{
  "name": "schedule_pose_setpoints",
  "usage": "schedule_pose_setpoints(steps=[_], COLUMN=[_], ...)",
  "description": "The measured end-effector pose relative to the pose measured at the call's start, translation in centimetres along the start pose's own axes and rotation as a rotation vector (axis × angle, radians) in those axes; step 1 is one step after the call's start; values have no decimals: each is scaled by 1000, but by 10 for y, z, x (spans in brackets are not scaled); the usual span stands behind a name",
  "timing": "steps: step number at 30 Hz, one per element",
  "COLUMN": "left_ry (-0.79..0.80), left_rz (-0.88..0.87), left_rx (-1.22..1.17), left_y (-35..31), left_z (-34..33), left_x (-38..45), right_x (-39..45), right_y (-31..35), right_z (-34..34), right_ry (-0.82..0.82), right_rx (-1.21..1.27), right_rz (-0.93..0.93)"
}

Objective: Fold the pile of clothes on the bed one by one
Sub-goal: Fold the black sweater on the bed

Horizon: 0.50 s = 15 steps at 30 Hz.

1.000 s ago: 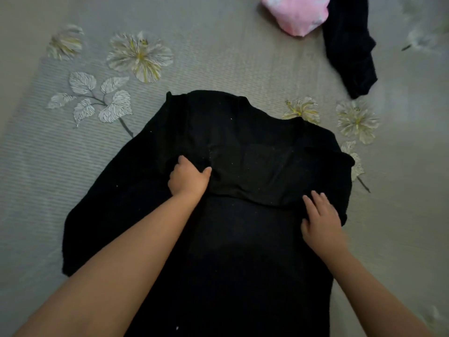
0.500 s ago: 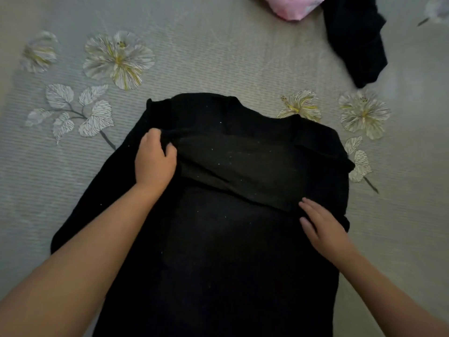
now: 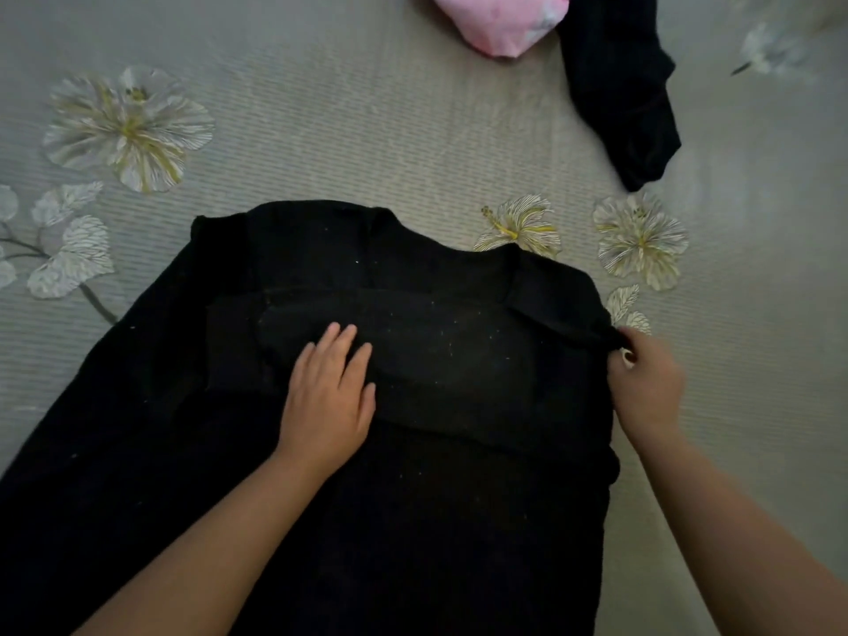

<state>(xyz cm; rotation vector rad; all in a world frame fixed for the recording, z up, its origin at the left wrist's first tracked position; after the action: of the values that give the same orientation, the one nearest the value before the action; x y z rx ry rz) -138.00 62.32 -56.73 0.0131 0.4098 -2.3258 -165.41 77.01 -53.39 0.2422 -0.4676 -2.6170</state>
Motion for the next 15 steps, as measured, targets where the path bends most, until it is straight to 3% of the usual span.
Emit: schedule_pose_setpoints(steps=[2, 4, 8, 10, 15], left_ry=[34, 65, 98, 94, 94], left_rz=[78, 115, 141, 140, 169], left_rx=[-18, -1, 43, 66, 80], left_y=[5, 8, 8, 8, 7], left_z=[-7, -13, -21, -23, -25], left_x=[8, 12, 15, 16, 15], right_x=[3, 6, 25, 40, 73], right_y=[6, 12, 19, 13, -18], right_z=[5, 7, 12, 16, 16], right_ry=[-100, -74, 243, 360, 442], right_rx=[98, 182, 423, 339, 148], right_rz=[-9, 34, 53, 28, -134])
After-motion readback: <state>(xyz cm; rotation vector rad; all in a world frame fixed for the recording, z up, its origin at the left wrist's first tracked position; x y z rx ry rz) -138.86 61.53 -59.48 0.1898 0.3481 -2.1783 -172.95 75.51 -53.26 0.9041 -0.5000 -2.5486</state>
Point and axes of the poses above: each hand's wrist, its own x-axis towards the middle knuckle, its own z-axis out of the back of the hand, y = z × x, the point moved 4 cm from there along x, towards the middle knuckle, and after that the axes turned 4 degrees about x, right-handed, at the moved point
